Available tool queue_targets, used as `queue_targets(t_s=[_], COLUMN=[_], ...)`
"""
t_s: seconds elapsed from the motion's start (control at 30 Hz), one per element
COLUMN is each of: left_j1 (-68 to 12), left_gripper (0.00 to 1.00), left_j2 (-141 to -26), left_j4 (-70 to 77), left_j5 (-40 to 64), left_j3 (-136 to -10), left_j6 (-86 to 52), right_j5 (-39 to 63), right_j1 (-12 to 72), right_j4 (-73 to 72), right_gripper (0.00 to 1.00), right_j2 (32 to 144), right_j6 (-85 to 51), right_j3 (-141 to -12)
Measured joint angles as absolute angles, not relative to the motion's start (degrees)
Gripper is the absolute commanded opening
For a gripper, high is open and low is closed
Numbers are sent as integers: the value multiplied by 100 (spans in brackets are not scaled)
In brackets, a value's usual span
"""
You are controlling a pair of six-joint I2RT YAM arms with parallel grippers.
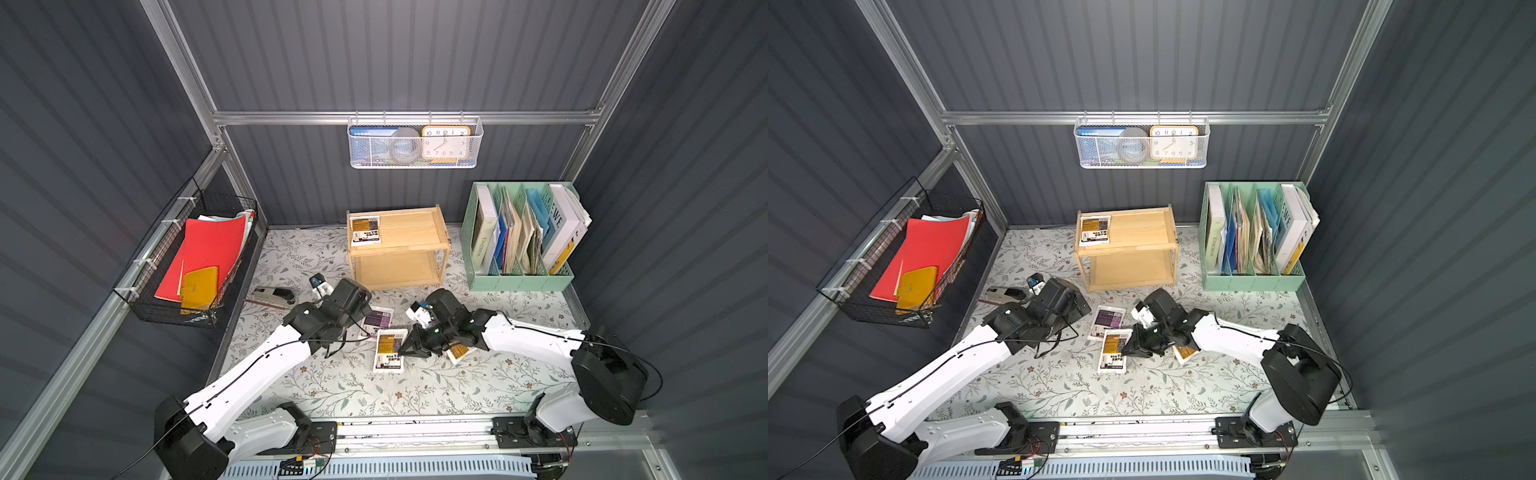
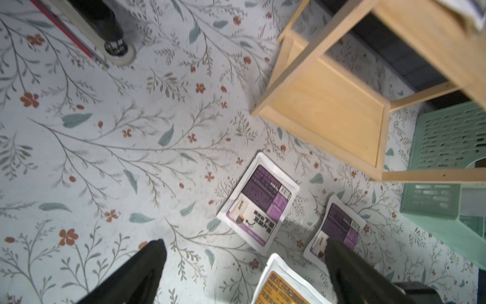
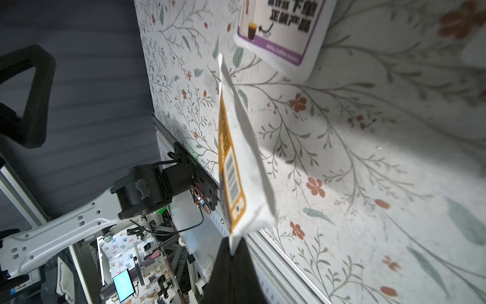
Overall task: Place the bagged coffee beans on the shelf by color
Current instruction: Place the bagged coffee beans on the shelf.
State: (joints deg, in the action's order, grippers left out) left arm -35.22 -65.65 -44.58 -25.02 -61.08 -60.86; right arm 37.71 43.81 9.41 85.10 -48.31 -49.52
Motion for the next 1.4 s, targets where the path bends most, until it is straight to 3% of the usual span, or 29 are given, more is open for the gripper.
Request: queue_targets(t_s=[0.77,1.4], left_j1=[-2462,-1841], left_gripper=[100,100], left_j2=[-7328,-8195], left_j4=[-3465,-3127], left_j5=[-2034,-368], left_j3=[-8038,-9096], left_j6=[-3889,-3052], right_j5=[3649,3557], right_j1=[2945,2032], right_j4=[2082,2274], right_gripper=[0,0], right_j2=[7957,9736], right_j6=[-4051,-3780], right_j3=[-6855,-9314])
